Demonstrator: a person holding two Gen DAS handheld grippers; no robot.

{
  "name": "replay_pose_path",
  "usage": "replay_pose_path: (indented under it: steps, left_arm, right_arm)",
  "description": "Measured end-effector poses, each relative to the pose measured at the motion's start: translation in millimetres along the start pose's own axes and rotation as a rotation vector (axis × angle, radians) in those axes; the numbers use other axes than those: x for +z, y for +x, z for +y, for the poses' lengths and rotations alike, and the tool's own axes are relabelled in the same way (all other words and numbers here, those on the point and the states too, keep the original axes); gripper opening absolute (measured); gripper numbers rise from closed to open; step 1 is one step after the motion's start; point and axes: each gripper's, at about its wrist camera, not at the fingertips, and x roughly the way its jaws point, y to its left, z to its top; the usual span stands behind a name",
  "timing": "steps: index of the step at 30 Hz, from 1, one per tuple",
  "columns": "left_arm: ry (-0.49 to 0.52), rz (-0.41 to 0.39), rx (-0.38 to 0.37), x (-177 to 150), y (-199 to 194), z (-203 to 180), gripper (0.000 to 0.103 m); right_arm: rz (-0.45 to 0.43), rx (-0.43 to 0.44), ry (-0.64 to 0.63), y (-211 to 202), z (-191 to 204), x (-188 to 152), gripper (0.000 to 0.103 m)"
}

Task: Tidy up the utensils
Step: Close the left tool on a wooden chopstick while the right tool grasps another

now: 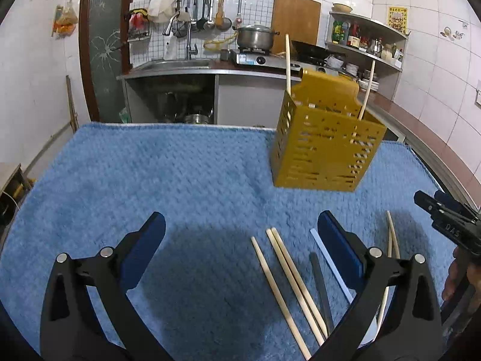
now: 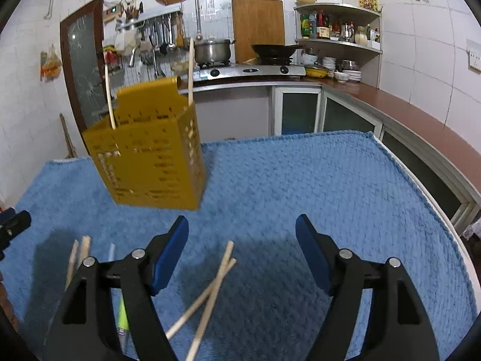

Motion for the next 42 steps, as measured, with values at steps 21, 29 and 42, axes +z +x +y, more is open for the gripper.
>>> replay_pose_path:
  steps: [21, 29, 42]
  left_arm:
    - [-0.018, 0.185, -0.033, -28.8, 51.7, -6.4, 0.075]
    - [-0.001, 0.243, -0.051, -29.2, 61.7, -15.3, 0.037]
    - [0.028, 0.345, -0.078, -25.2, 79.8, -24.0, 0.016]
  right_arm:
    - [0.175, 0.016, 0.028, 45.5, 4.6, -31.9, 0.049]
    - [0.245, 0.017, 0.006, 57.3, 11.4, -34.3, 0.027]
    - [0.339, 0.054, 0.051, 58.1, -0.3, -19.2, 0.011]
